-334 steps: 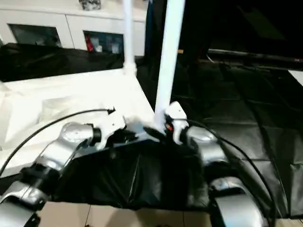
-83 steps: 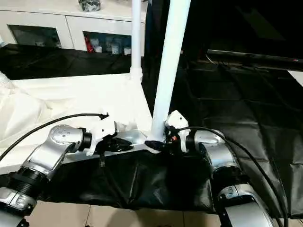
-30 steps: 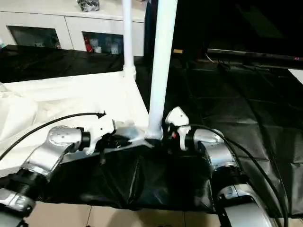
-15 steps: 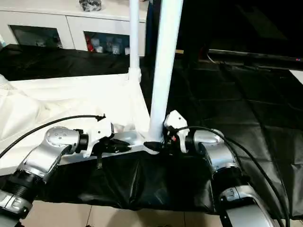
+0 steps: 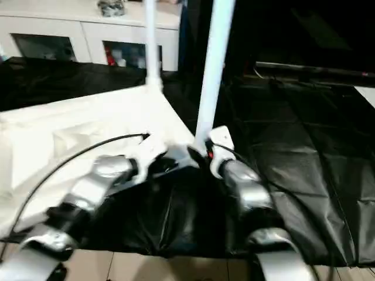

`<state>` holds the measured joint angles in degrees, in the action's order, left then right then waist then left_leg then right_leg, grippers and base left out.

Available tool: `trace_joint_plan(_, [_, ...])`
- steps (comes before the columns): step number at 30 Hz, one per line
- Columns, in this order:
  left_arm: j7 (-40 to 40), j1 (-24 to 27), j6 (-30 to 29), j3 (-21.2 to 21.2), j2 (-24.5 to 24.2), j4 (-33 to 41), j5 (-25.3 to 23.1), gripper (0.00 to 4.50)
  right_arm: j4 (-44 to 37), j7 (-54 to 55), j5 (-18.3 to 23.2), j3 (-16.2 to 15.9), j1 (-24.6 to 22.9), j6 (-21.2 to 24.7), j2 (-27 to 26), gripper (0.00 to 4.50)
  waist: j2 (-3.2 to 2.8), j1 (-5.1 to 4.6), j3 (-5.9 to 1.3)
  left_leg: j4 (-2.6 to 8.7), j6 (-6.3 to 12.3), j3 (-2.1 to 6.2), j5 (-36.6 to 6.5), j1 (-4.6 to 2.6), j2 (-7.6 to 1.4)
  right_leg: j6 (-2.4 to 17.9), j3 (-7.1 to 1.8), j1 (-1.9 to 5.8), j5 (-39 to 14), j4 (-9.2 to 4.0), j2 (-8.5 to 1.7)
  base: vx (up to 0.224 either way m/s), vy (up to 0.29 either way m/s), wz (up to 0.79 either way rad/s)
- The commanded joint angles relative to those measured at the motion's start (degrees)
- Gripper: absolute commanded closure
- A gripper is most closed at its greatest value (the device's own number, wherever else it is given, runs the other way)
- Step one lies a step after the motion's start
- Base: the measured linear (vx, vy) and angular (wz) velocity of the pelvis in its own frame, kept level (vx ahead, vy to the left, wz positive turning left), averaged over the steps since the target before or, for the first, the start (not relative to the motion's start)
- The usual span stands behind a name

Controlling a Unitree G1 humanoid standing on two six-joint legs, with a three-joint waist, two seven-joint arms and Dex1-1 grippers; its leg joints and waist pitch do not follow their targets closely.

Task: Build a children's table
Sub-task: Rotate leg to tighten

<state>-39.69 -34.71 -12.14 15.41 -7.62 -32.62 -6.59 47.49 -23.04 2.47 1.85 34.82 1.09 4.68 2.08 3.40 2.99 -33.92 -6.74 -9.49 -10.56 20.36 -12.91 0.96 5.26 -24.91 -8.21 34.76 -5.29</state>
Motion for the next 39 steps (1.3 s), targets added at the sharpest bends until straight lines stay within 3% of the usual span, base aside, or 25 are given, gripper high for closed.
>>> trace_joint_plan(1, [6.6, -3.1, 1.5, -1.2, 3.0, -0.9, -0.2, 4.5, 1.0, -0.5, -0.5, -3.4, 0.3, -0.7, -5.2, 1.75, 0.19, 0.0, -4.2, 3.79, 2.18, -0.74, -12.4, 0.41, 0.54, 6.4, -2.01, 3.68, -22.4, -4.95, -1.95, 0.0, 0.0, 0.0])
trace_joint_plan(3, [6.3, -3.0, 2.3, -0.7, 3.0, -1.5, -0.8, 4.5, 0.9, -0.7, -1.5, -4.3, 0.3, -3.2, -6.9, 1.75, -0.08, 0.09, -4.3, 3.78, 2.45, -0.77, -11.8, 0.4, 0.49, 7.4, -2.11, 3.71, -19.5, -4.69, -1.96, 0.0, 0.0, 0.0])
trace_joint_plan(5, [5.4, -2.6, 2.6, -0.5, 2.5, -0.9, -0.7, 4.5, 0.5, -2.1, -1.4, -5.0, 0.0, -5.1, -7.2, 1.19, -0.09, 0.18, -4.27, 3.77, 3.02, -0.87, -11.4, 0.51, 0.44, 9.0, -2.2, 3.9, -16.1, -4.34, -1.94, 0.0, 0.0, 0.0])
trace_joint_plan(13, [-5.9, 0.8, 4.6, -0.2, -2.5, 4.9, 3.0, 4.5, -2.1, -14.2, 0.9, -5.2, -0.5, -5.1, -0.7, 0.58, -0.08, -0.44, -4.05, 3.86, 3.68, -0.71, -14.3, 0.65, 0.38, 8.8, -2.04, 4.18, -20.2, -4.76, -2.05, 0.0, 0.0, 0.0])
trace_joint_plan(19, [-13.1, 2.8, 5.8, -0.1, -6.2, 7.4, 5.3, 4.5, -2.8, -23.0, 1.3, -5.7, -0.3, -5.6, 5.0, 0.58, -0.02, -0.49, -4.06, 3.78, 3.99, -0.79, -13.4, 0.49, 0.18, 10.4, -2.2, 4.09, -18.5, -4.48, -2.06, 0.0, 0.0, 0.0])
trace_joint_plan(25, [-20.4, 4.6, 6.6, 1.0, -10.8, 10.0, 6.5, 4.5, -5.9, -33.5, 2.1, -7.3, -1.7, -4.6, 9.5, 0.58, -0.33, -0.02, -4.02, 3.83, 4.23, -0.91, -13.3, 0.09, -0.1, 11.8, -2.42, 3.83, -15.9, -4.09, -2.04, 0.0, 0.0, 0.0])
trace_joint_plan(32, [-26.3, 4.8, 6.9, 1.4, -13.3, 10.7, 7.6, 4.5, -7.6, -41.2, 2.4, -9.7, -2.9, -4.0, 11.4, 0.58, -0.17, 0.17, -3.94, 3.93, 3.61, -0.81, -13.7, 0.34, -0.06, 11.4, -2.41, 4.06, -16.9, -4.1, -2.08, 0.0, 0.0, 0.0])
trace_joint_plan(39, [-28.9, 4.7, 6.7, 1.9, -14.6, 11.2, 8.5, 4.5, -9.6, -45.4, 2.0, -12.2, -3.7, -2.3, 12.6, 1.09, -0.04, 0.34, -3.95, 3.93, 3.34, -0.79, -13.2, 0.22, -0.09, 11.0, -2.41, 4.01, -17.6, -4.09, -2.1, 0.0, 0.0, 0.0])
